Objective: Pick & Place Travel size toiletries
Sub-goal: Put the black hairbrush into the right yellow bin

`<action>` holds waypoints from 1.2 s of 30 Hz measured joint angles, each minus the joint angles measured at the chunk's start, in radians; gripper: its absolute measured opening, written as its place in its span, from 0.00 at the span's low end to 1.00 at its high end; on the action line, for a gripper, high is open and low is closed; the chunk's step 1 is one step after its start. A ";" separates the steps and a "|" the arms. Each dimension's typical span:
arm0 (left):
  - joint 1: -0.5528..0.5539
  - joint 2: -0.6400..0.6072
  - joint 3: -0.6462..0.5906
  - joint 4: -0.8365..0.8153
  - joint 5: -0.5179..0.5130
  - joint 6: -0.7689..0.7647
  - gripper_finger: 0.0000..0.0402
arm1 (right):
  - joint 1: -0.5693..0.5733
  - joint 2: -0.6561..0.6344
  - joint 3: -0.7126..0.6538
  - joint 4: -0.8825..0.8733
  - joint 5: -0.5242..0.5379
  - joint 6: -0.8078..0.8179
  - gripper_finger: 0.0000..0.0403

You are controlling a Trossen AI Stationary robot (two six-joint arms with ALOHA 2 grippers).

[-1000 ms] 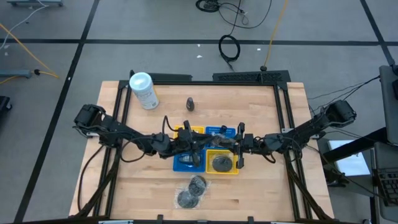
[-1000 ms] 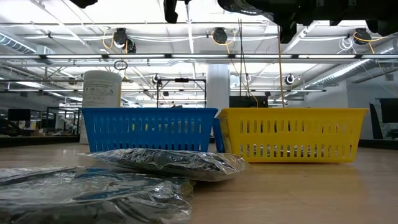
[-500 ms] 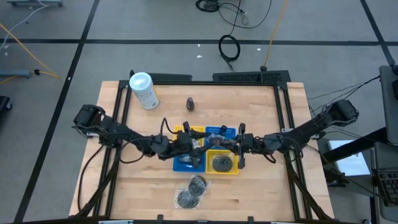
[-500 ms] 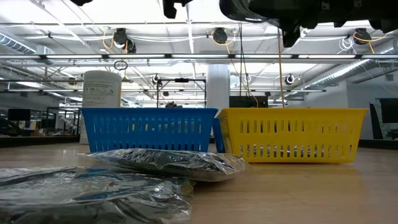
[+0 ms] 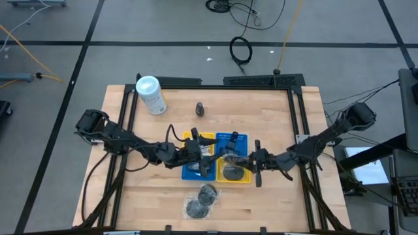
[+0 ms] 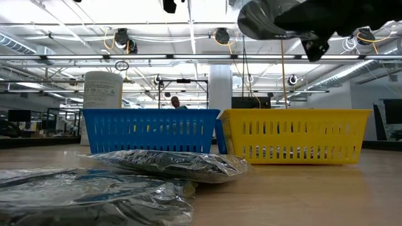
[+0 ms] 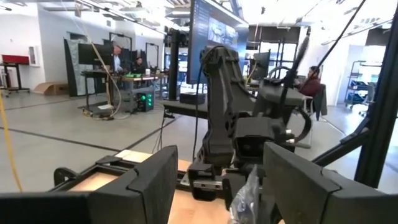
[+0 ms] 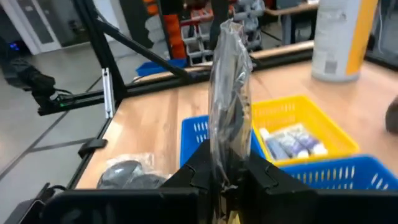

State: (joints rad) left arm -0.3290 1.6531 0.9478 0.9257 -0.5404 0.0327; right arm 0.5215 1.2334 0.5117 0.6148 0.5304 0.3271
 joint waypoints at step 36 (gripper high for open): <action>0.001 0.001 0.000 -0.008 0.001 -0.012 0.58 | 0.089 0.340 -0.104 0.293 0.071 0.311 0.08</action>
State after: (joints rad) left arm -0.3279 1.6539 0.9478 0.9173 -0.5396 0.0212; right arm 0.6106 1.5738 0.4076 0.9081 0.6018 0.6384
